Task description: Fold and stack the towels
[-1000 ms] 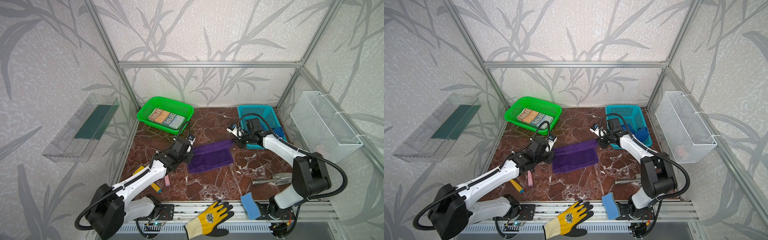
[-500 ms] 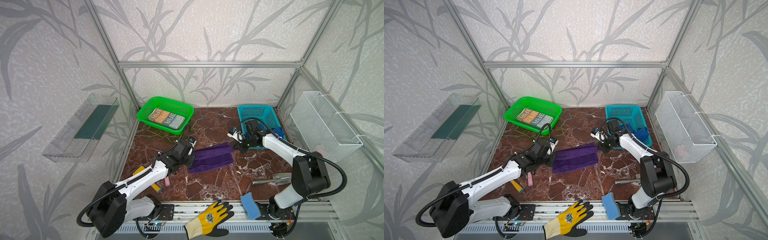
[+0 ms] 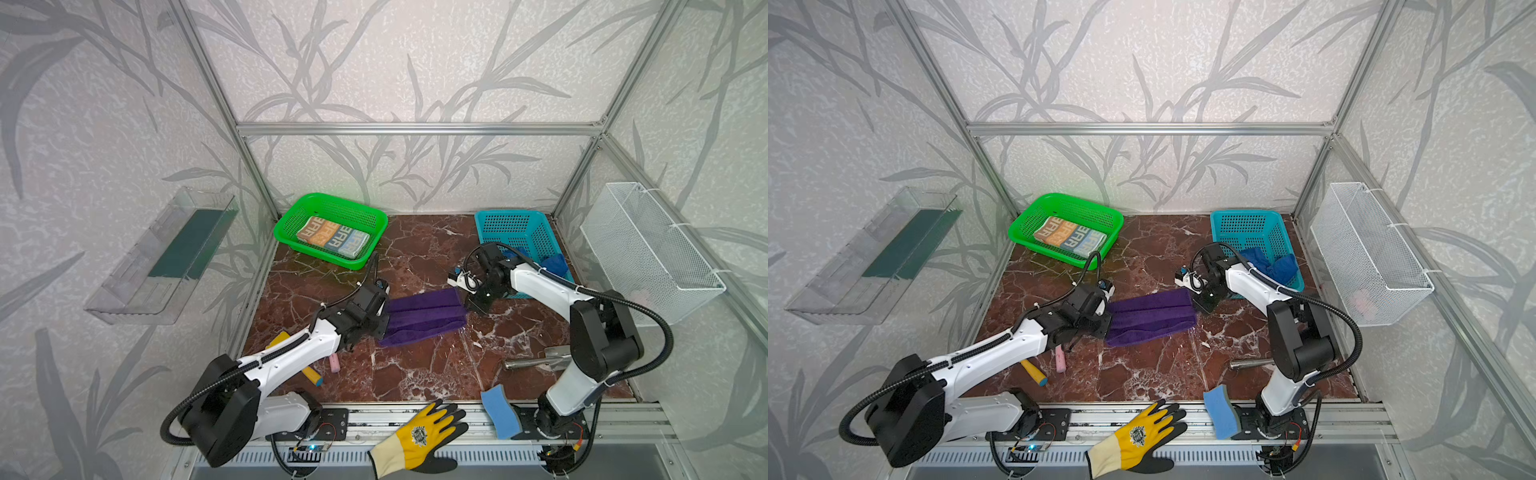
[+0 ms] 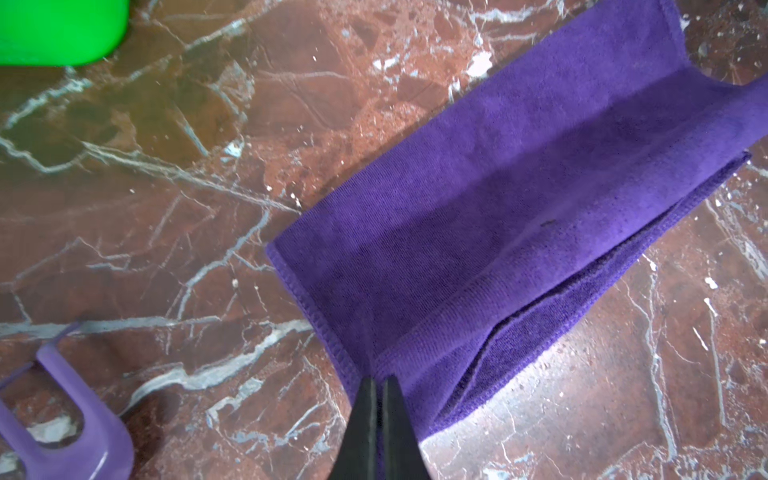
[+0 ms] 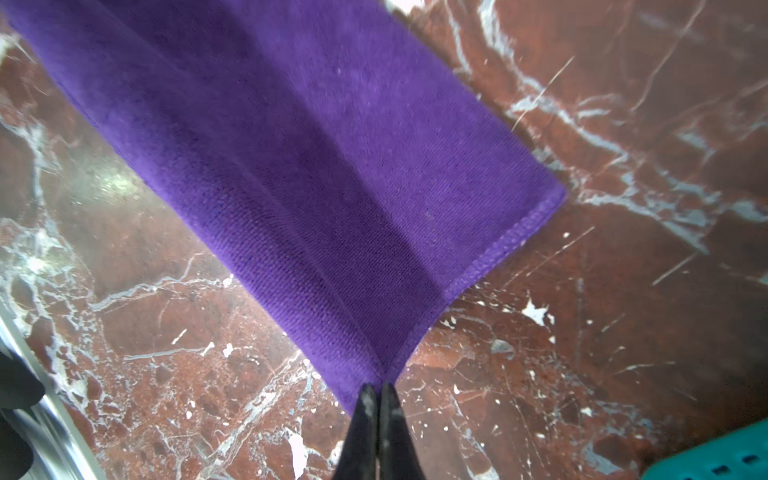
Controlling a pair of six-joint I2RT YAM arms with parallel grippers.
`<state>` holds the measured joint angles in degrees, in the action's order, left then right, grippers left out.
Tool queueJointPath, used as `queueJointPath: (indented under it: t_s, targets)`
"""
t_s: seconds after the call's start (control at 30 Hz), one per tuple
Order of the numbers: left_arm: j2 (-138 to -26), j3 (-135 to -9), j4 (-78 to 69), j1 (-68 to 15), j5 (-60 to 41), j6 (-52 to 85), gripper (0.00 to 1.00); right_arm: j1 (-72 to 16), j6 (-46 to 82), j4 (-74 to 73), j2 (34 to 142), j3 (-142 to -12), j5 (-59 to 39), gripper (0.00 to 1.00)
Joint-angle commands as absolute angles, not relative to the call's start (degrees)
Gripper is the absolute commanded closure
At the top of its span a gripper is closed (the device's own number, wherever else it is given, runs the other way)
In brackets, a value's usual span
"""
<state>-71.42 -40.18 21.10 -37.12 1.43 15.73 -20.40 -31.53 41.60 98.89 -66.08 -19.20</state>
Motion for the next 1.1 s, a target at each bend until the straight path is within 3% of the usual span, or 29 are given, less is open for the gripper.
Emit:
queueJointPath:
  t_s: [0.0, 0.17, 0.3, 0.47, 0.73, 0.83, 0.9, 1.07]
  targets:
    - [-72.4, -40.0, 23.5, -37.6, 0.4, 19.3, 1.0, -21.0, -31.7, 45.4, 101.0, -67.4, -16.9, 1.0]
    - [-74.8, -39.4, 23.1, -38.2, -1.9, 21.6, 1.0, -22.1, -31.8, 46.2, 102.6, -68.0, -16.4, 0.99]
    - [-76.1, -39.0, 22.9, -38.9, -4.0, 22.6, 0.99, -23.0, -31.5, 47.2, 103.1, -68.1, -15.0, 0.9]
    - [-74.9, -38.4, 24.3, -39.4, -5.4, 23.9, 0.79, -23.9, -29.9, 48.6, 102.5, -68.0, -13.6, 0.77]
    - [-69.6, -37.5, 30.3, -39.8, -4.3, 26.2, 0.6, -26.1, -25.7, 51.4, 98.1, -66.4, -7.1, 0.62]
    - [-66.6, -36.2, 29.5, -39.8, -3.5, 27.8, 0.46, -26.3, -24.0, 49.6, 93.8, -65.5, -4.9, 0.6]
    - [-64.8, -35.2, 27.9, -39.7, -2.6, 29.5, 0.02, -26.3, -22.8, 46.9, 91.1, -64.7, -3.6, 0.59]
    - [-63.4, -33.4, 24.0, -39.6, 1.2, 36.0, 0.01, -26.4, -19.1, 36.4, 85.7, -61.4, -0.9, 0.59]
